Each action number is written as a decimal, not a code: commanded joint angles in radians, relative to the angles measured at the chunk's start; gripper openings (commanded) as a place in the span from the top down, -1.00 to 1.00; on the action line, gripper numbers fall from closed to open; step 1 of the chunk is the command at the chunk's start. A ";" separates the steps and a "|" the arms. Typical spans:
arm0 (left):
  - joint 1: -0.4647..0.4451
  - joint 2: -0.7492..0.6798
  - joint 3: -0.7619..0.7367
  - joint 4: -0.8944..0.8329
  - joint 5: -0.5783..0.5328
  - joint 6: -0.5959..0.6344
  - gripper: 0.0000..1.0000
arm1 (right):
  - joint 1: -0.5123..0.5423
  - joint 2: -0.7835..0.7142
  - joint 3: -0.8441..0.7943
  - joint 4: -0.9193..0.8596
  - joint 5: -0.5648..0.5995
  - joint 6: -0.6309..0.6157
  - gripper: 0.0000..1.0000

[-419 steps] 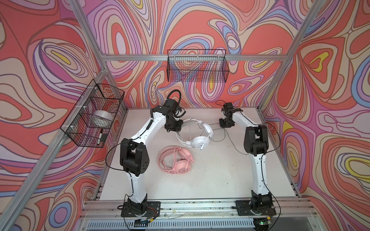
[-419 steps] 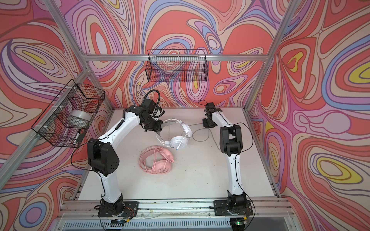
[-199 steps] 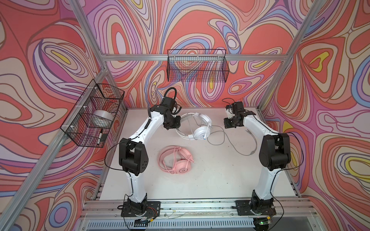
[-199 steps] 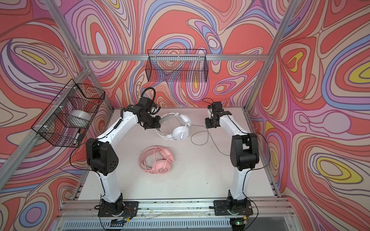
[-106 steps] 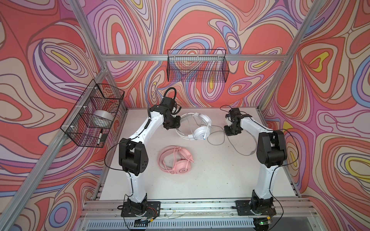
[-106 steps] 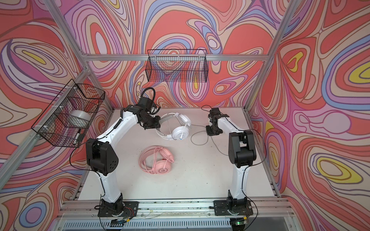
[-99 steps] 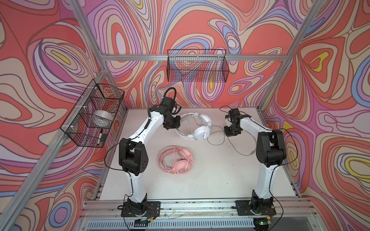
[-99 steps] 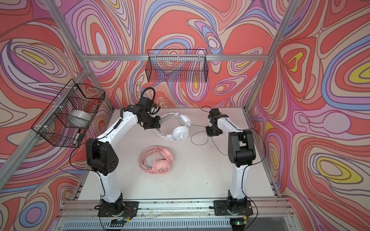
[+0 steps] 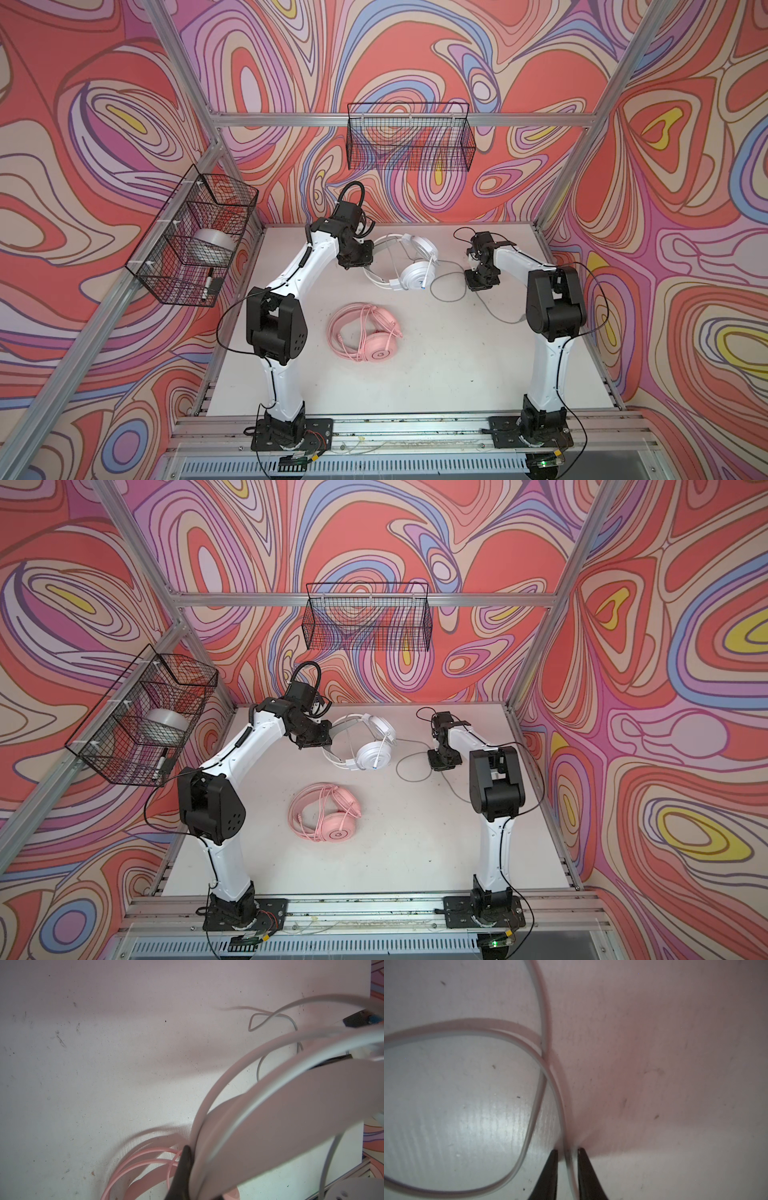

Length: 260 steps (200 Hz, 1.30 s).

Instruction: Wrap the headphones

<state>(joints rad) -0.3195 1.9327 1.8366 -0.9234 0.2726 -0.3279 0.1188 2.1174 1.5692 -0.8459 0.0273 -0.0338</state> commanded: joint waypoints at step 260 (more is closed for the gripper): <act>0.030 0.110 0.177 -0.063 -0.114 -0.192 1.00 | 0.161 -0.830 -0.341 0.056 -0.633 -0.582 1.00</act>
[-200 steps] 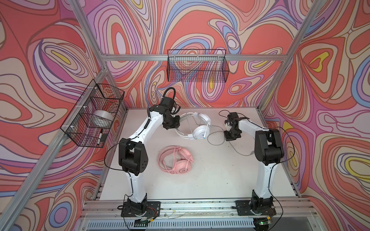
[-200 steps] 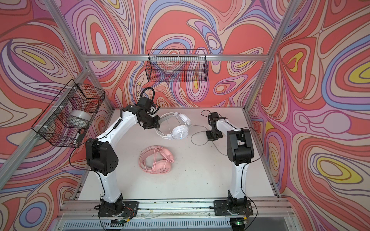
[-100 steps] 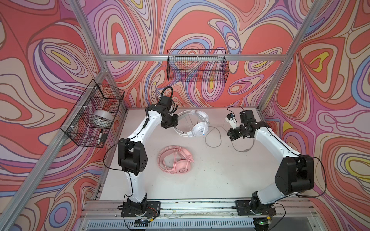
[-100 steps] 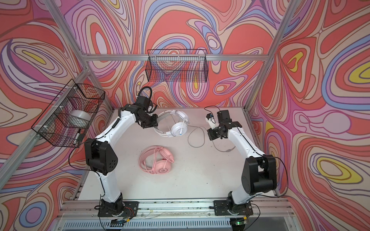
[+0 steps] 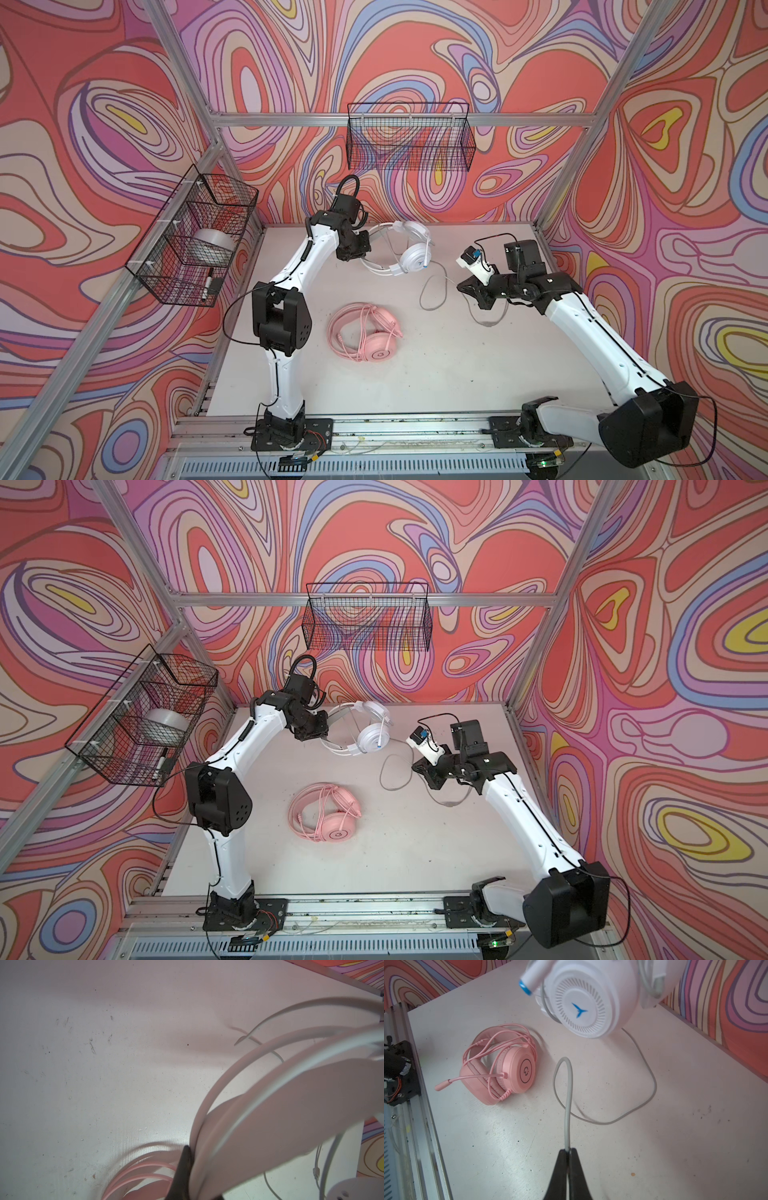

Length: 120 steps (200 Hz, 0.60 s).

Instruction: Wrap the headphones

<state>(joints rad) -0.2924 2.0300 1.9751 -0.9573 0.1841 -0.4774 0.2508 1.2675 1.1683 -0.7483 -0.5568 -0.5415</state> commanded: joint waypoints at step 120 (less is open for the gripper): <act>-0.075 0.075 0.120 -0.165 -0.156 0.080 1.00 | 0.054 0.162 0.266 0.048 -0.052 -0.046 1.00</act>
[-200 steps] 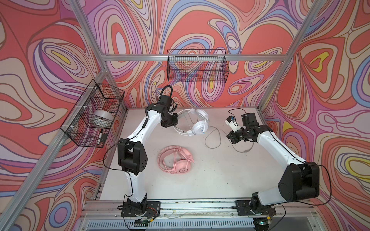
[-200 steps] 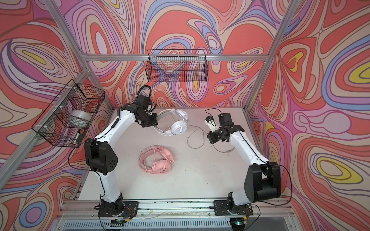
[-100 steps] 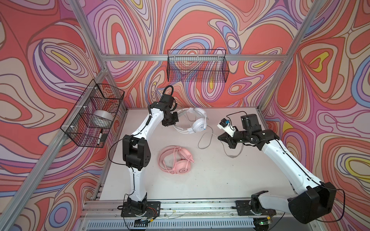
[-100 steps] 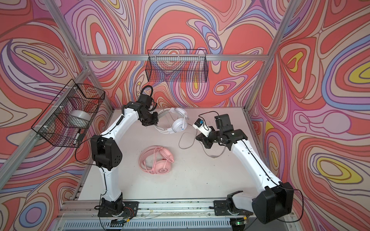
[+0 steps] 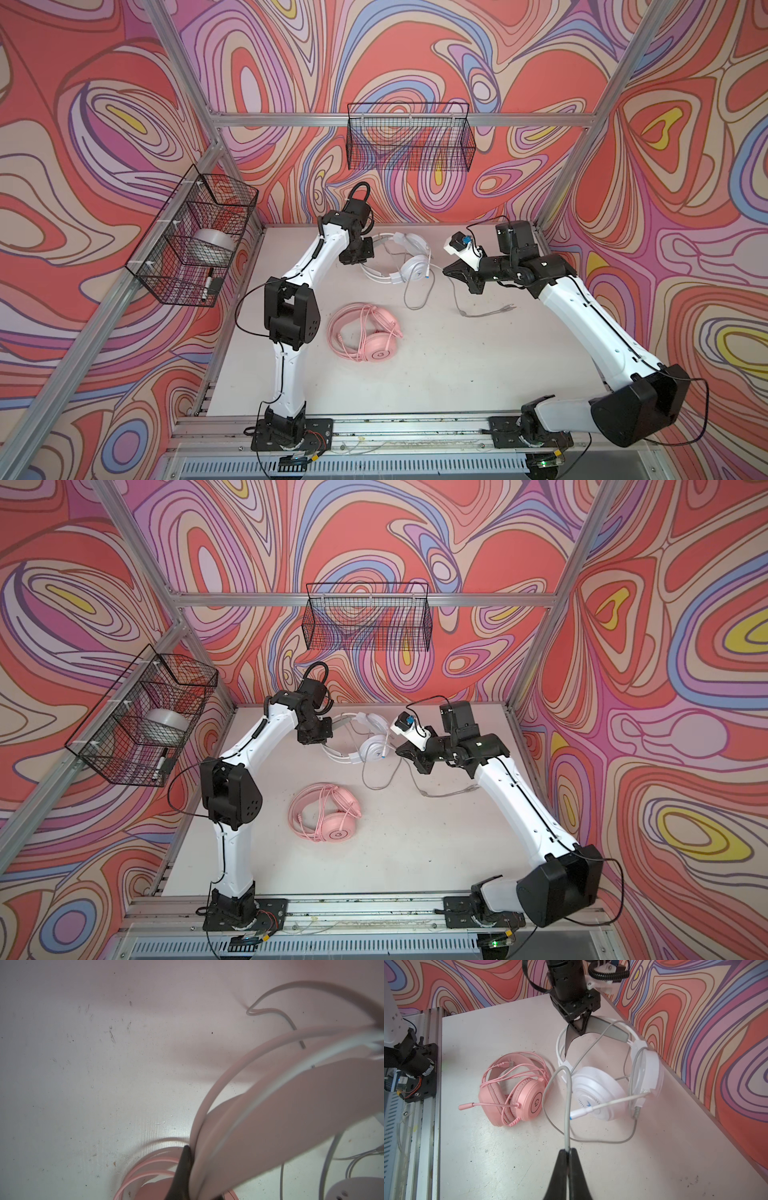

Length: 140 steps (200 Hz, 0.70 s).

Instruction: Wrap the headphones

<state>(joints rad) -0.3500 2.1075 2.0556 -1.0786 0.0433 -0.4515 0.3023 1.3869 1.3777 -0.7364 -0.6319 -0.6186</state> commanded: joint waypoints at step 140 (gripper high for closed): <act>-0.086 -0.033 0.034 -0.092 0.038 0.273 1.00 | -0.151 0.407 0.307 0.114 0.226 0.319 1.00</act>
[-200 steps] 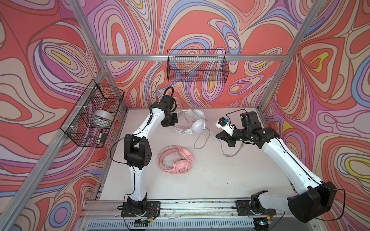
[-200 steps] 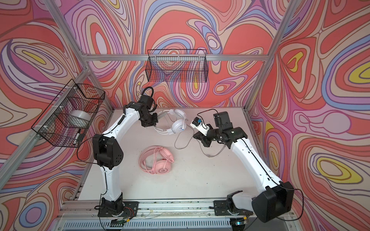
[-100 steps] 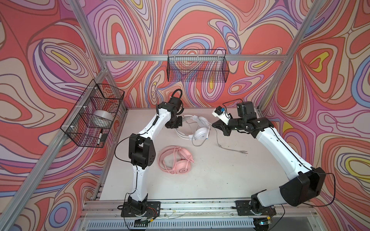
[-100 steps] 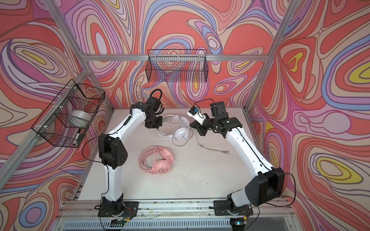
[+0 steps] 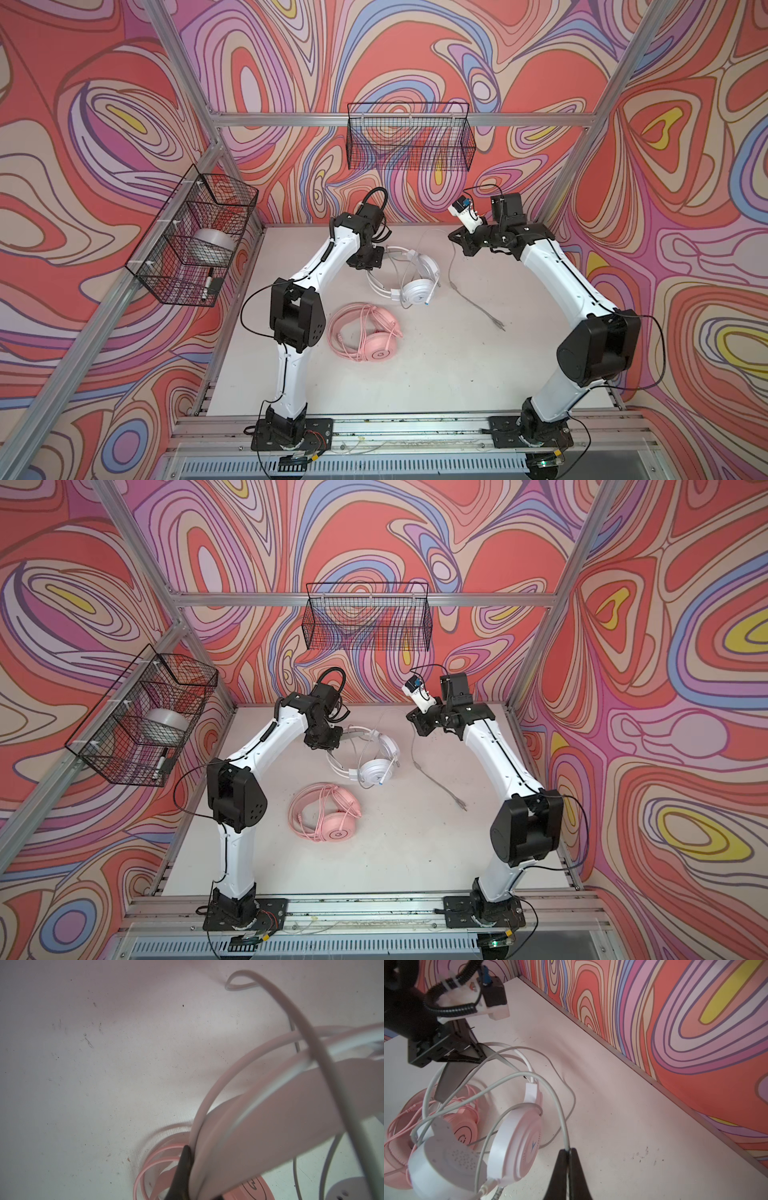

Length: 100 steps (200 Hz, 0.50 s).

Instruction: Wrap the headphones

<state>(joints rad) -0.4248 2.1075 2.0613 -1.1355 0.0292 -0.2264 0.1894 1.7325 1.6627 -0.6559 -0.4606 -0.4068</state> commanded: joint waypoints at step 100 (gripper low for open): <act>-0.017 -0.075 0.029 -0.007 0.117 0.064 1.00 | -0.159 0.367 0.122 -0.014 0.350 0.259 1.00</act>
<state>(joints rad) -0.4358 2.0911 2.0613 -1.1343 0.0929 -0.1745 0.0505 2.0678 1.7672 -0.6510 -0.2028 -0.1921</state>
